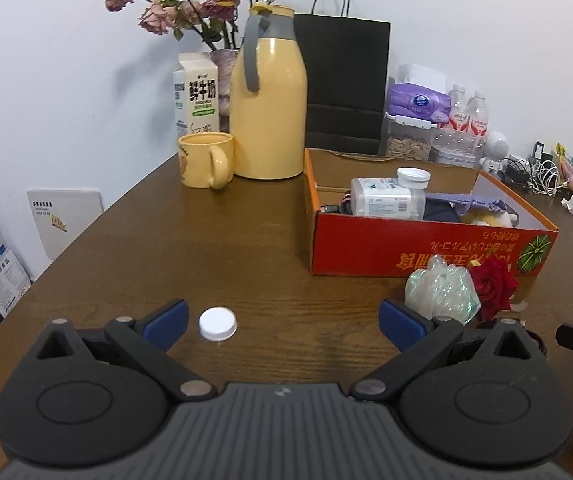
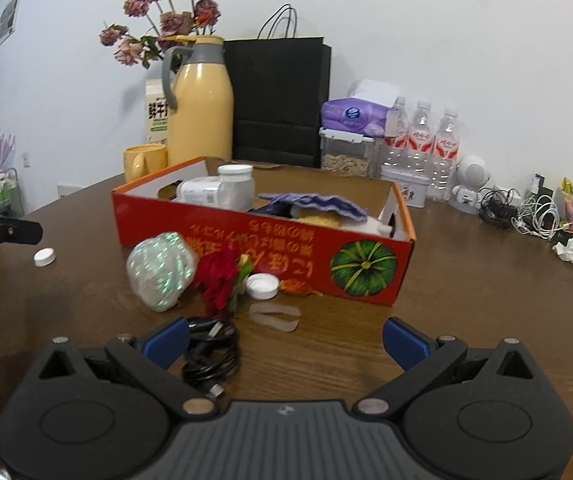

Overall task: Organize objects
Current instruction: 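Withdraw both grippers from the box back over the table, then grasp the coiled black USB cable with the right gripper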

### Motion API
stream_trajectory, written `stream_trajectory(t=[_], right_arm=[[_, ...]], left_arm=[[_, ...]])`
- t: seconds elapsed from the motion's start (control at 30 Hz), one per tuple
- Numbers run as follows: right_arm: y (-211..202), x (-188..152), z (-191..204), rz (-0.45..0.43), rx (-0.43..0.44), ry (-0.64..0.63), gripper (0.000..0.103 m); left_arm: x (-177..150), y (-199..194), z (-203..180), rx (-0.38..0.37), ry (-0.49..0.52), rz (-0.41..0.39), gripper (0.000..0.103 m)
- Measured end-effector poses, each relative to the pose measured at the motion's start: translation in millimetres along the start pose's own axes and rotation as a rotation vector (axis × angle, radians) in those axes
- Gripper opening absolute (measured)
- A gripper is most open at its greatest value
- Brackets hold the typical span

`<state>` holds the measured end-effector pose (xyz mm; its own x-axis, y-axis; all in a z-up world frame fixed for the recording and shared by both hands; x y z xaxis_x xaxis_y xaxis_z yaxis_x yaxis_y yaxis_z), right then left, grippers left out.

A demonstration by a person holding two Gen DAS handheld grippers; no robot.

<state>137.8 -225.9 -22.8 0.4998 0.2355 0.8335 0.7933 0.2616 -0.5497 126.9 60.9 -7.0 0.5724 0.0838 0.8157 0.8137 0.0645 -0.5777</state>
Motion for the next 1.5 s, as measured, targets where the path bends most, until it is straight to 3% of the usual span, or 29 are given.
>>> stream_trajectory(t=[0.4, 0.6, 0.73, 0.87, 0.97, 1.5], right_arm=[[17, -5, 24, 0.064, 0.050, -0.039, 0.103], [34, -11, 31, 0.122, 0.054, -0.053, 0.094], [40, -11, 32, 0.138, 0.072, -0.040, 0.072], [41, -12, 31, 0.139, 0.123, -0.008, 0.059], [40, -12, 30, 0.131, 0.135, 0.001, 0.039], [15, -1, 15, 0.071, 0.114, -0.012, 0.036]], left_arm=[[-8, 5, 13, 0.001, -0.038, 0.018, 0.103], [-11, 11, 17, -0.007, -0.057, 0.029, 0.103], [-13, 15, 17, -0.012, -0.062, 0.039, 0.103], [-14, 19, 17, -0.014, -0.064, 0.048, 0.103], [-16, 20, 17, -0.012, -0.066, 0.056, 0.103], [-16, 20, 16, -0.006, -0.072, 0.058, 0.103]])
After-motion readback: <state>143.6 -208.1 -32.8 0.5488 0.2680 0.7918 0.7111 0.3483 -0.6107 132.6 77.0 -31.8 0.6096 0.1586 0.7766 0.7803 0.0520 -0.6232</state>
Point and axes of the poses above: each gripper's, at about its wrist camera, not at the fingertips, and y roughly the way its jaws point, z to its left, x to its top, the point moved 3 cm from there along y, roughly the way its jaws point, and after that the axes turned 4 degrees about z, right-handed, at the moved point
